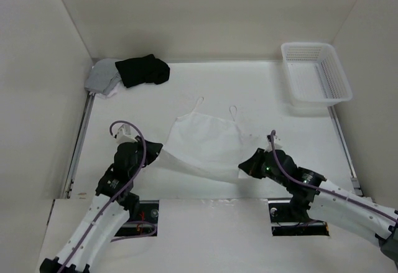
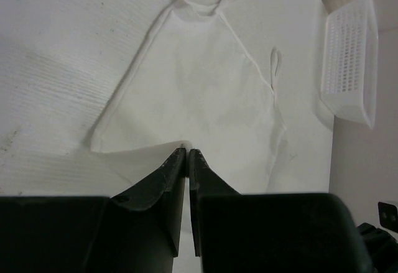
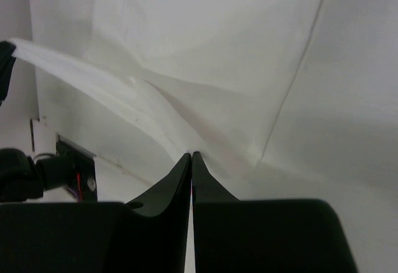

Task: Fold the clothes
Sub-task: Fold the tank top

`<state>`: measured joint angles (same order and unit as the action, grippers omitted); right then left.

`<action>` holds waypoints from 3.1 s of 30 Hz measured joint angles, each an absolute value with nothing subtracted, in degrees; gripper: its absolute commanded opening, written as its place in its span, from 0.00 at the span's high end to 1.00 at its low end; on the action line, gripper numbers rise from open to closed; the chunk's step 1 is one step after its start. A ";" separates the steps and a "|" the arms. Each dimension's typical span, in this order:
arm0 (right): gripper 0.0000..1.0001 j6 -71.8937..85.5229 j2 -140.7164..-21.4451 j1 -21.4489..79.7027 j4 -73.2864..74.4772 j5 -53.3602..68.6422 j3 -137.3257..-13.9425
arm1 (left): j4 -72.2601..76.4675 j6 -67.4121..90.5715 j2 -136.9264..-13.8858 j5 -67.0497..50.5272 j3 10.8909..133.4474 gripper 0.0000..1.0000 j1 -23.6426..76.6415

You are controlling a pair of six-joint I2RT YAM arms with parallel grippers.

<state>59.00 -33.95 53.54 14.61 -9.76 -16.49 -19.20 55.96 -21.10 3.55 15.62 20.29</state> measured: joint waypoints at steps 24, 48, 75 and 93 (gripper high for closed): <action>0.64 45.12 -81.21 12.05 -8.03 4.51 -42.94 | 15.88 52.82 -101.73 9.39 61.45 0.64 19.29; 0.66 50.57 -56.69 35.00 -9.13 -7.49 -15.57 | 23.99 51.29 -80.64 4.56 21.78 0.65 15.44; 0.71 57.47 -66.13 38.35 -7.94 -13.52 -16.99 | 30.87 51.94 -86.78 3.62 22.55 0.95 15.55; 0.99 57.52 -71.20 38.52 -9.61 -16.62 -19.84 | 30.52 52.66 -83.50 2.04 21.39 1.00 15.57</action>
<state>57.52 -71.20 38.52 -9.61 -16.62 -19.84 30.52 52.66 -83.50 2.04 21.39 15.57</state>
